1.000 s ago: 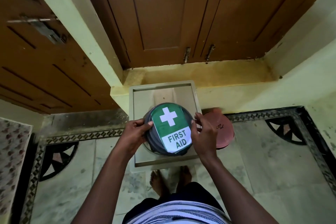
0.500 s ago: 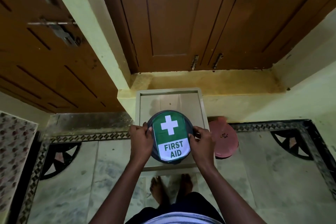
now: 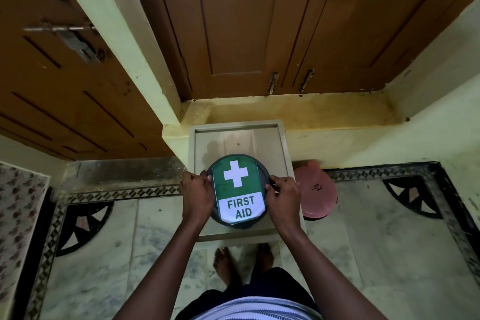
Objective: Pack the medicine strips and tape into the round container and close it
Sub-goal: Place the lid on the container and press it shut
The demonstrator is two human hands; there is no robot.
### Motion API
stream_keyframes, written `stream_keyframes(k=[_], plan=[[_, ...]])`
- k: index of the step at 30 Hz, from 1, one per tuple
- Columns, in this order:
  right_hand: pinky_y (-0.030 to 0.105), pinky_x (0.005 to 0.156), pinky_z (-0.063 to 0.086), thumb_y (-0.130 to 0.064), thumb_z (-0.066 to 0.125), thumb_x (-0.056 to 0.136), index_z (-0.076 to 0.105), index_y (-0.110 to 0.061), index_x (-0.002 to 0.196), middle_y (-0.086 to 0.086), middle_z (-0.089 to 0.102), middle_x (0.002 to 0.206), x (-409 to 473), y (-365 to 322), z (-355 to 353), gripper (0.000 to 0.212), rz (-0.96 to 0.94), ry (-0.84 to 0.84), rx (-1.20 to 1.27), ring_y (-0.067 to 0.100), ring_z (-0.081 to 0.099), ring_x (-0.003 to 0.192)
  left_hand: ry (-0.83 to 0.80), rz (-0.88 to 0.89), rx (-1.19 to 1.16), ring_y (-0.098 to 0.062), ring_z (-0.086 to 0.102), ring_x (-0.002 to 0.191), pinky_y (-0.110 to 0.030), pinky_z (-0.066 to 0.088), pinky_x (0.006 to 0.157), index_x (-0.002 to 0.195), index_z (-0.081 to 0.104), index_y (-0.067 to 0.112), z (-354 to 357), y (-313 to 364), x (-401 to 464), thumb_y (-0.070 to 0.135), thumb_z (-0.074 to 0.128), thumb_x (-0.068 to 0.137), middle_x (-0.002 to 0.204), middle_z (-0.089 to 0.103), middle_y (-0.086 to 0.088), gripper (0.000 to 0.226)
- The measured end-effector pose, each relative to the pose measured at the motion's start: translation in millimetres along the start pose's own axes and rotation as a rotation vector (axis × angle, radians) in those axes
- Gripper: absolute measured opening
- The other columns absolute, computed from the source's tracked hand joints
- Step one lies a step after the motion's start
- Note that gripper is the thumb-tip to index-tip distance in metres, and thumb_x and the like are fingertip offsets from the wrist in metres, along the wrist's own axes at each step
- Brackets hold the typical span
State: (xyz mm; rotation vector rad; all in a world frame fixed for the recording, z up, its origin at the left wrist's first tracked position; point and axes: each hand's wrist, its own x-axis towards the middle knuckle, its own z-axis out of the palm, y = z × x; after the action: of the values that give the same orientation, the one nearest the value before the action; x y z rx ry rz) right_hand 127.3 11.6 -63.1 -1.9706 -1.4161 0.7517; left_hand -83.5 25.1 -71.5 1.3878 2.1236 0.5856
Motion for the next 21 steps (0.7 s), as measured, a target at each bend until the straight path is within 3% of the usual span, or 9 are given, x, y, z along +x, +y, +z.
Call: stream_keyframes(k=[3,8,12,14,17,21], plan=[[-0.011,0.082,0.020,-0.001,0.068,0.090,0.076,-0.002,0.116,0.019,0.066,0.101,2,0,-1,0.027,-0.010,0.006,0.003,0.019,0.055,0.088,0.016,-0.025,-0.042,-0.033,0.055,0.102,-0.030,0.037,0.084,0.110,0.075,0.001,4,-1,2,0.018,0.051,0.106,0.106,0.054,-0.018,0.030],[-0.006,0.080,0.026,-0.009,0.068,0.092,0.069,-0.003,0.095,0.013,0.062,0.097,10,2,1,0.007,0.033,-0.028,0.040,0.026,0.062,0.089,0.013,-0.027,-0.083,-0.034,0.061,0.097,-0.032,0.040,0.076,0.123,0.070,0.011,11,1,3,0.015,0.045,0.106,0.106,0.061,-0.019,0.031],[0.018,0.064,0.036,-0.033,0.059,0.100,0.050,-0.013,0.089,0.008,0.057,0.092,27,4,11,0.024,0.092,-0.093,0.026,0.024,0.055,0.083,0.028,0.032,-0.084,-0.028,0.059,0.093,-0.034,0.046,0.078,0.129,0.065,0.022,14,-6,3,0.021,0.040,0.108,0.099,0.060,-0.013,0.033],[0.036,0.066,0.046,-0.041,0.051,0.103,0.050,-0.014,0.099,0.009,0.062,0.096,31,2,17,0.027,0.111,-0.102,0.000,0.030,0.061,0.087,0.029,0.042,-0.084,-0.023,0.054,0.094,-0.033,0.044,0.083,0.138,0.060,0.026,15,-9,0,0.028,0.037,0.110,0.105,0.055,-0.011,0.036],[0.045,0.077,0.054,-0.048,0.038,0.106,0.052,-0.012,0.118,0.014,0.064,0.111,30,-3,24,0.041,0.130,-0.084,-0.081,0.035,0.062,0.100,0.026,0.040,-0.089,-0.015,0.049,0.088,-0.031,0.041,0.084,0.144,0.054,0.031,17,-11,-2,0.036,0.032,0.111,0.112,0.049,-0.010,0.040],[0.046,0.072,0.052,-0.052,0.025,0.105,0.050,-0.012,0.099,0.012,0.063,0.099,29,-1,28,0.048,0.126,-0.103,-0.189,0.035,0.061,0.090,0.001,0.055,-0.117,-0.007,0.042,0.086,-0.032,0.039,0.080,0.140,0.055,0.036,17,-14,0,0.043,0.027,0.111,0.103,0.054,-0.009,0.040]])
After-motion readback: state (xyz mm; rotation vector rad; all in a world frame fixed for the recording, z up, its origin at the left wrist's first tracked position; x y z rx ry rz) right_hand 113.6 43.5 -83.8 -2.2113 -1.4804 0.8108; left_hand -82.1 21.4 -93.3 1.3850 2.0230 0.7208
